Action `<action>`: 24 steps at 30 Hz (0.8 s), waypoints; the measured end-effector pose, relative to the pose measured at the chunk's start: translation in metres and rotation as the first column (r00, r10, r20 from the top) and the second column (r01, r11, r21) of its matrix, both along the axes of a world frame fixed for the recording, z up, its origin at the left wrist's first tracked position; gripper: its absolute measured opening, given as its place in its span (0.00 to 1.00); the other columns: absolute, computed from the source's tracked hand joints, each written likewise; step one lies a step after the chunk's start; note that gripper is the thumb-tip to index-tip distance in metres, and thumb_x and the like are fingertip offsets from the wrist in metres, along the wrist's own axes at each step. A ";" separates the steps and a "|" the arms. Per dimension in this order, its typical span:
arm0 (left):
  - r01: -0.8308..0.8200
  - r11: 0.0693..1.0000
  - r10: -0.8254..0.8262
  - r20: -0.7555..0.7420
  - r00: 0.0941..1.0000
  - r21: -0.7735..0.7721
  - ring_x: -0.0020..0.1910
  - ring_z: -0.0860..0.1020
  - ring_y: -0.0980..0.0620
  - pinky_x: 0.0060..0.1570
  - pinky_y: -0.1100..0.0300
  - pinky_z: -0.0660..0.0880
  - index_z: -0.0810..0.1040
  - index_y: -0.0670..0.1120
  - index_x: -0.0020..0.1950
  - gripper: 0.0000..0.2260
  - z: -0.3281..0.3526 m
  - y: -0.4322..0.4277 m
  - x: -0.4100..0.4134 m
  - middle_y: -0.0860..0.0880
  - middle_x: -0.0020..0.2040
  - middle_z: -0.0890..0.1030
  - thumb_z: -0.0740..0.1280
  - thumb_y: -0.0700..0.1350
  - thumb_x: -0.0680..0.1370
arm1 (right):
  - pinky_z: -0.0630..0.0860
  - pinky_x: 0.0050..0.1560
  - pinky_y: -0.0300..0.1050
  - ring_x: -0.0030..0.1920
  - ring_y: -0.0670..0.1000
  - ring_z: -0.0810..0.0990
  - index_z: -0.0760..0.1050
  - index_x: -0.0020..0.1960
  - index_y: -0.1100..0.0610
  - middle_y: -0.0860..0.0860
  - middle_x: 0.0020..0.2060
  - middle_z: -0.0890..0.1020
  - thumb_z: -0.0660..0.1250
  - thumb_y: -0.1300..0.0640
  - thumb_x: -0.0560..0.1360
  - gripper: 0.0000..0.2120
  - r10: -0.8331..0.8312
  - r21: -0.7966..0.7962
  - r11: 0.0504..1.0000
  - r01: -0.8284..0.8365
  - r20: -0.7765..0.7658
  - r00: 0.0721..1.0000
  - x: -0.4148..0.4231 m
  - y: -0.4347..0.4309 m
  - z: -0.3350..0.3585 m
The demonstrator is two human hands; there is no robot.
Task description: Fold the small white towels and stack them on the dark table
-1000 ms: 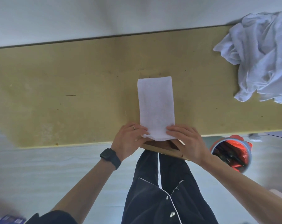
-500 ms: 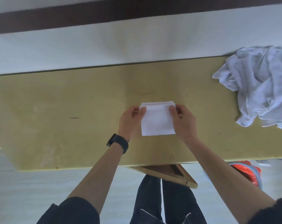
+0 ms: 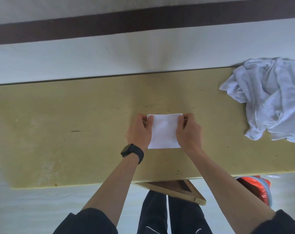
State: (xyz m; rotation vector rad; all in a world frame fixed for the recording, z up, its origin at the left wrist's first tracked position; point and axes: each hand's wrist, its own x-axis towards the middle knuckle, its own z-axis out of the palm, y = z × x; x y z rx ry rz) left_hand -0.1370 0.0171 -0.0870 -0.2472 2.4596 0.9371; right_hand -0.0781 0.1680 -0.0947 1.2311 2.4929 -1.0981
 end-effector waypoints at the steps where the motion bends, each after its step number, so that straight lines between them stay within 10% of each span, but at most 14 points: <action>1: 0.002 1.000 -0.002 -0.004 1.000 -0.014 0.36 0.78 0.54 0.34 0.58 0.73 0.71 0.54 0.49 0.13 0.000 0.001 0.000 0.56 0.40 0.79 0.57 0.62 0.81 | 0.77 0.42 0.53 0.40 0.55 0.78 0.68 0.51 0.50 0.45 0.37 0.78 0.53 0.46 0.82 0.10 0.014 0.010 1.000 -0.014 0.002 1.000 0.000 0.000 0.000; 12: 0.093 0.981 -0.107 -0.073 0.992 -0.168 0.35 0.79 0.49 0.35 0.55 0.75 0.67 0.53 0.50 0.15 -0.001 0.002 0.001 0.55 0.39 0.79 0.54 0.64 0.80 | 0.67 0.39 0.49 0.39 0.57 0.75 0.65 0.61 0.52 0.48 0.49 0.76 0.52 0.43 0.82 0.15 0.190 0.226 0.948 -0.224 0.163 0.968 0.009 -0.001 0.013; 19: 0.363 0.858 -0.507 -0.484 0.713 -0.363 0.65 0.72 0.44 0.59 0.48 0.72 0.69 0.48 0.72 0.22 -0.016 -0.010 0.033 0.47 0.72 0.71 0.62 0.54 0.79 | 0.69 0.60 0.52 0.63 0.55 0.69 0.68 0.68 0.57 0.54 0.67 0.71 0.59 0.51 0.80 0.19 0.277 0.371 0.904 -0.211 -0.134 0.951 0.034 -0.012 0.004; 24: 0.544 0.706 -0.701 -0.338 0.628 -0.454 0.79 0.52 0.50 0.75 0.39 0.52 0.57 0.49 0.80 0.27 -0.041 -0.015 0.035 0.51 0.80 0.55 0.53 0.57 0.82 | 0.45 0.78 0.54 0.80 0.49 0.46 0.50 0.80 0.58 0.51 0.80 0.52 0.46 0.48 0.84 0.28 0.521 0.357 0.800 -0.482 -0.015 0.853 0.037 -0.015 -0.025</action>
